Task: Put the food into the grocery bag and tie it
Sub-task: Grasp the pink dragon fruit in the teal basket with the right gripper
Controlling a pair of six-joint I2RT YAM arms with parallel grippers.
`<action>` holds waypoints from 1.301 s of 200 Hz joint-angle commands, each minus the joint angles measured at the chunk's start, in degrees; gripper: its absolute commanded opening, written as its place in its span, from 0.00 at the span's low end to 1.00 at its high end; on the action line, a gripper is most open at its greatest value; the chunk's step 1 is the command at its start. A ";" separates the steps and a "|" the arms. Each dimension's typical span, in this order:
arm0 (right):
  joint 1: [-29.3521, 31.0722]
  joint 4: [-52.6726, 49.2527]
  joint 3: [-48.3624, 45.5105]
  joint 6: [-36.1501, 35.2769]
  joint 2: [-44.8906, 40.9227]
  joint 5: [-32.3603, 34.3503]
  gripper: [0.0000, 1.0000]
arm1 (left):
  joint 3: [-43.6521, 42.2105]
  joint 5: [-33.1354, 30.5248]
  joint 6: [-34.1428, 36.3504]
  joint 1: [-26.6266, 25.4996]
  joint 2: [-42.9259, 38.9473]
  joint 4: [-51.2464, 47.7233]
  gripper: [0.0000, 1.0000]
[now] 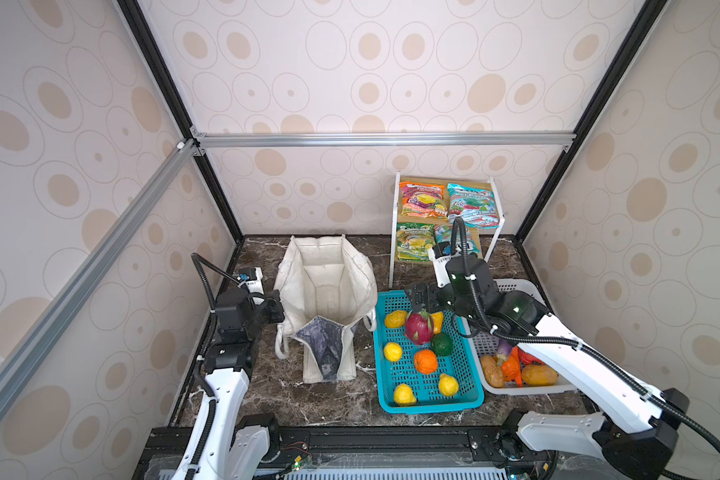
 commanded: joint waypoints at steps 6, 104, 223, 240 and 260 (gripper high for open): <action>-1.93 0.22 -9.26 1.08 -3.96 4.01 1.00 | -0.32 0.26 -0.28 0.25 -1.93 1.99 0.00; -3.77 30.26 -26.97 -4.07 0.95 1.21 0.95 | -0.30 0.17 -0.77 0.33 -1.41 1.33 0.00; -4.60 39.29 -31.09 -2.49 7.49 2.56 0.50 | -0.54 0.48 -0.85 0.31 -1.56 1.70 0.00; -4.62 40.25 -32.11 -2.17 7.11 1.78 0.41 | -0.48 0.54 -0.98 0.25 -1.50 1.64 0.00; -4.53 38.90 -31.33 -2.20 6.66 0.52 0.26 | -0.54 0.41 -0.88 0.34 -1.75 1.59 0.00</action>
